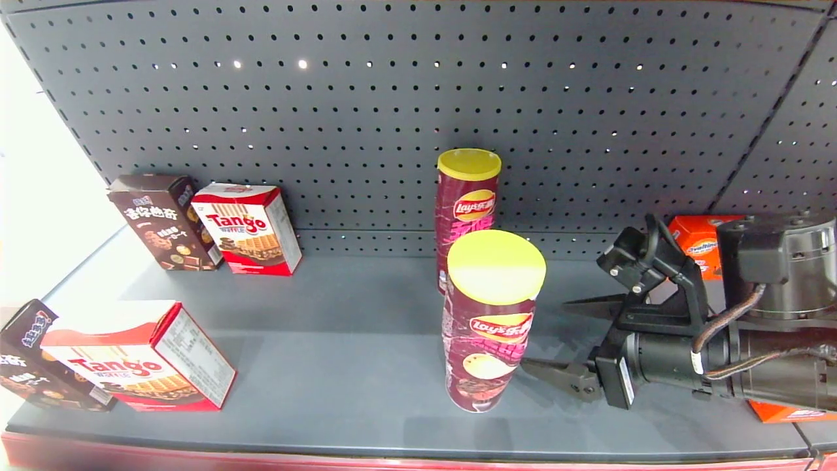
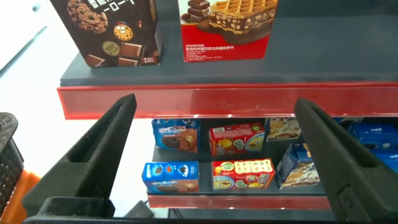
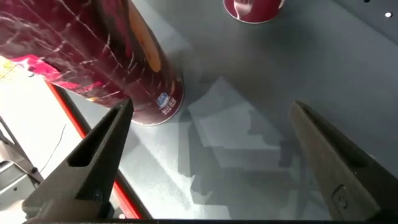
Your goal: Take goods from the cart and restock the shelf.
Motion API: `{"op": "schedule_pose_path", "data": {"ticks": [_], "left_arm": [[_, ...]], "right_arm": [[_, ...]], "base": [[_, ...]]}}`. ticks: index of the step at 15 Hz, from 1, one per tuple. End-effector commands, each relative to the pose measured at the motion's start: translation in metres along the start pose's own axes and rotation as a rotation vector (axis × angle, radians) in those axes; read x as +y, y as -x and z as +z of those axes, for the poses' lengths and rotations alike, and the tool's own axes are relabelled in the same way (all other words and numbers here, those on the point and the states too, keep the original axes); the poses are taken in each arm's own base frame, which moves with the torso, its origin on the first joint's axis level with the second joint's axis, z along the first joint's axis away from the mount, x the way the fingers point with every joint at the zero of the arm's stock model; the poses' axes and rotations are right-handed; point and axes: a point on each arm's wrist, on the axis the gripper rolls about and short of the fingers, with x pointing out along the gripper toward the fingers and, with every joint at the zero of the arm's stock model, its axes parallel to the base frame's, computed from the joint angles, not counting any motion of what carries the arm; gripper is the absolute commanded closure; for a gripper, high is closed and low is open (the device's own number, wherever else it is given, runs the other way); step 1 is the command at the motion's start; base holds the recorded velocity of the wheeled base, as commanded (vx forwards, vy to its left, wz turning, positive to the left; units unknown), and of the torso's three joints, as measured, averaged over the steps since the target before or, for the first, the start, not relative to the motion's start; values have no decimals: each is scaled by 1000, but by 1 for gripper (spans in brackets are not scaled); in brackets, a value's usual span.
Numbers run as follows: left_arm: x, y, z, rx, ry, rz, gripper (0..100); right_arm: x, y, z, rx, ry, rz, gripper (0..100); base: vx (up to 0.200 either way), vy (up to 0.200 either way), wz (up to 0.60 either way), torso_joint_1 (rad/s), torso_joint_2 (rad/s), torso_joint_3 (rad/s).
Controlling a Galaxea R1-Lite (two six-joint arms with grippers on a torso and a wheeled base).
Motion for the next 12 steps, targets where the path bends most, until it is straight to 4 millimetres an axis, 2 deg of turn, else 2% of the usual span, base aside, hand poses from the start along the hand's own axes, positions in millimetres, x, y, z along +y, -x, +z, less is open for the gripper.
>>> {"op": "schedule_pose_path", "data": {"ticks": [1,12], "left_arm": [[0,0,0,2,1,0,0],[0,0,0,2,1,0,0]], "right_arm": [[0,1,-1,3,-1,-3,0],[5,-3,1,1,9,22,0]], "base": [[0,0,0,0,0,0],[0,0,0,0,0,0]]}}
